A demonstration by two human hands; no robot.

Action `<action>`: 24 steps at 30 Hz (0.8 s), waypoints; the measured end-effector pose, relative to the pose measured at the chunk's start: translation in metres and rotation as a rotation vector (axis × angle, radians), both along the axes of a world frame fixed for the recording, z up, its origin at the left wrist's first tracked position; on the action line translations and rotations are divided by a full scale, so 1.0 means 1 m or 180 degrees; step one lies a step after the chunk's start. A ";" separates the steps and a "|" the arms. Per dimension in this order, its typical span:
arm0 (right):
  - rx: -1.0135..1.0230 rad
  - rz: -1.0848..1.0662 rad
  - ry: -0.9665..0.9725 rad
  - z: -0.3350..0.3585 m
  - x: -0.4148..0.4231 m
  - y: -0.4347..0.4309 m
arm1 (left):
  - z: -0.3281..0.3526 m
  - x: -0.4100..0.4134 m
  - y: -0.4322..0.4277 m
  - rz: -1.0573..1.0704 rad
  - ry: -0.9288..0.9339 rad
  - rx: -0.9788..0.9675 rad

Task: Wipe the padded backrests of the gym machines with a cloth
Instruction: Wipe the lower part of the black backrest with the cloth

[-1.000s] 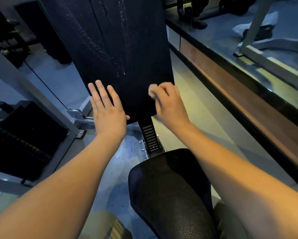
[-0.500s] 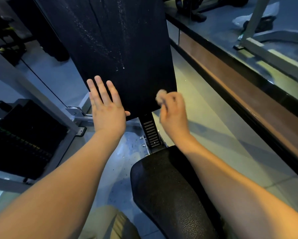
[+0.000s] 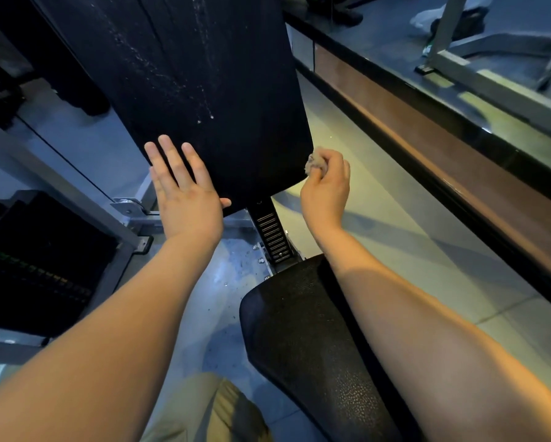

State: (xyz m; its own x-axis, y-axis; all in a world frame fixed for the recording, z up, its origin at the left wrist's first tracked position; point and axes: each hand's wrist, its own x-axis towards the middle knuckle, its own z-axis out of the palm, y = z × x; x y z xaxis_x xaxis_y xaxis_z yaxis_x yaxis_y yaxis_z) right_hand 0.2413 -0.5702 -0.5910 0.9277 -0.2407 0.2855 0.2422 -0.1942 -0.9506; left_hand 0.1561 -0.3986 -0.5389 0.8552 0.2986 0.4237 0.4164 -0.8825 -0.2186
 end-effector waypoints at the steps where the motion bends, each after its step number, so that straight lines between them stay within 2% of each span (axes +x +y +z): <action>1: 0.0255 -0.0039 0.0198 0.004 0.002 0.003 | 0.000 0.000 0.000 0.0013 0.0020 0.0015; 5: 0.1076 0.0017 0.0847 -0.005 -0.010 0.019 | 0.001 0.001 -0.002 0.0041 0.0040 0.0006; 8: 0.1239 0.0226 0.1145 -0.012 -0.013 0.013 | 0.001 0.002 -0.002 0.0058 0.0062 0.0012; 13: 0.1762 0.0171 0.1378 -0.003 0.031 0.000 | 0.001 0.002 -0.001 0.0096 0.0123 0.0030; 17: 0.1863 0.0417 0.1727 -0.004 0.010 0.015 | -0.001 0.005 -0.001 0.0116 0.0143 0.0010; 20: 0.1532 0.1080 0.2175 -0.013 -0.008 0.012 | -0.001 0.005 -0.001 0.0104 0.0127 -0.0034; 22: 0.1653 0.0986 0.2209 -0.008 -0.004 0.007 | -0.001 0.005 0.000 0.0117 0.0139 -0.0016; 24: 0.2102 0.0681 0.2174 -0.005 0.008 0.009 | -0.001 0.004 0.000 0.0126 0.0152 -0.0001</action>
State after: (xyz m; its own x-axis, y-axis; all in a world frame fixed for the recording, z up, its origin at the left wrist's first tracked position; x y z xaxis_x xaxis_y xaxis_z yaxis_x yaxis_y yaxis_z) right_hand 0.2489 -0.5610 -0.5960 0.8861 0.0338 -0.4623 -0.4337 0.4123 -0.8012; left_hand 0.1601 -0.3982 -0.5396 0.8620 0.3327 0.3825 0.4401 -0.8656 -0.2388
